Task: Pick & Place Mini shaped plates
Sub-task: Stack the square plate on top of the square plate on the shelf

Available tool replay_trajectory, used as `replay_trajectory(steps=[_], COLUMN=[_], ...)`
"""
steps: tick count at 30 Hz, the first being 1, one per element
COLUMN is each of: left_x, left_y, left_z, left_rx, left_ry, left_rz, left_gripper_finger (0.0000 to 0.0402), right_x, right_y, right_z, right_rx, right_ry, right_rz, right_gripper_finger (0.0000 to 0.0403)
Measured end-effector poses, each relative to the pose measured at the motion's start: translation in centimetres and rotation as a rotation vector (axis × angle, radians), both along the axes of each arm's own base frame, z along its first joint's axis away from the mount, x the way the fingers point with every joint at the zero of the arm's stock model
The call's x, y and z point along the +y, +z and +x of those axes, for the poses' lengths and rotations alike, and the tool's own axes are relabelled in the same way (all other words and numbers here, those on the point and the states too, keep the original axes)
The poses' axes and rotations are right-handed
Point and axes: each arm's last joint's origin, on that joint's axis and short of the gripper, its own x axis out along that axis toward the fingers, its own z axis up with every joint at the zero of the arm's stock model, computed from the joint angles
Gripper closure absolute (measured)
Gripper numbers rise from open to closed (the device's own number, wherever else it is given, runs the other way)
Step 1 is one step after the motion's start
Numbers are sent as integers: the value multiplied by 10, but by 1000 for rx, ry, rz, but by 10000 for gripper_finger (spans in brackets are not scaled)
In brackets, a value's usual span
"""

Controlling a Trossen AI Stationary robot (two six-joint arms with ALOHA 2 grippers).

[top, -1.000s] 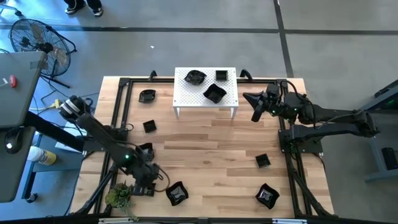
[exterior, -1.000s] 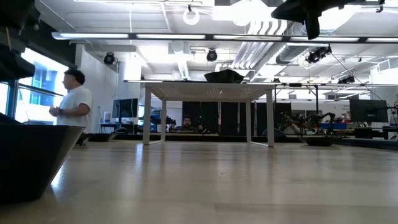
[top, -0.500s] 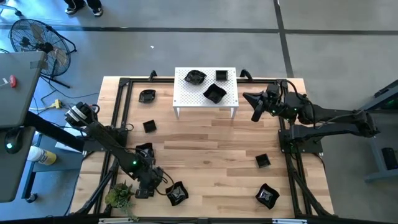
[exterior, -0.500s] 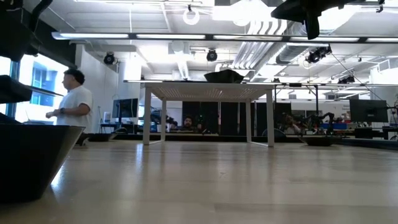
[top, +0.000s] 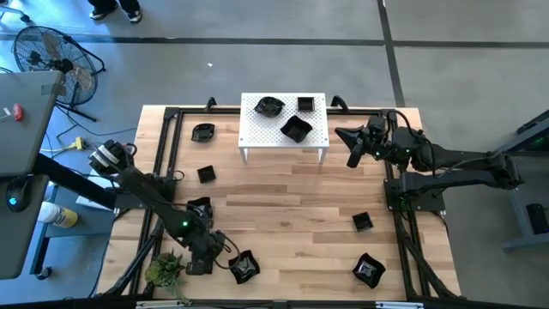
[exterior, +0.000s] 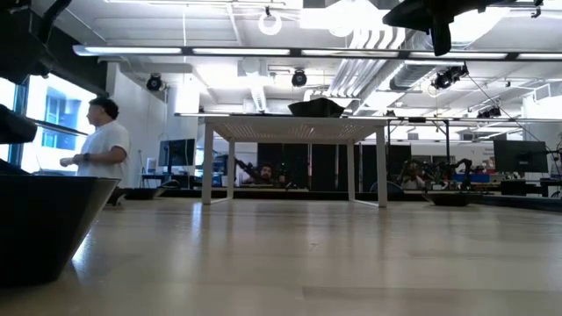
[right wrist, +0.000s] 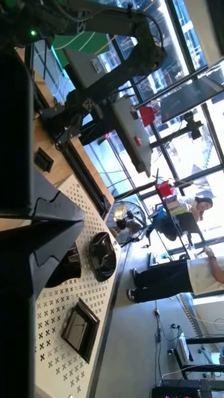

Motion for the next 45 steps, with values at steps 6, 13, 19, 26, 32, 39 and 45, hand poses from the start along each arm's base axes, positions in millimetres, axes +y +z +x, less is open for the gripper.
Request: replay_trajectory(steps=[6, 13, 19, 26, 32, 39, 45], left_x=[7, 27, 62, 120, 163, 194, 205], left_y=[21, 62, 92, 116, 140, 144, 140], left_z=[-7, -26, -27, -5, 23, 51, 65], left_rx=[-31, -121, -276, -544, -843, -1021, -1074], left_ry=[55, 201, 482, 967, 1200, 1314, 1347], left_rz=[-37, -78, -118, -126, -247, -315, -334], left_gripper_finger=[401, 401, 401, 401, 401, 401, 401], right_x=[0, 1, 1, 3, 3, 8, 6], right_y=[0, 0, 0, -2, -11, -6, -1], right_z=[0, 0, 1, 3, 18, 54, 86], right_rx=[0, 0, -4, -19, -11, -6, 17], right_ry=[3, 32, 38, 101, 134, 176, 199], right_rz=[0, 1, 11, 81, 221, 399, 544], right_gripper_finger=[400, 397, 401, 396, 387, 343, 319])
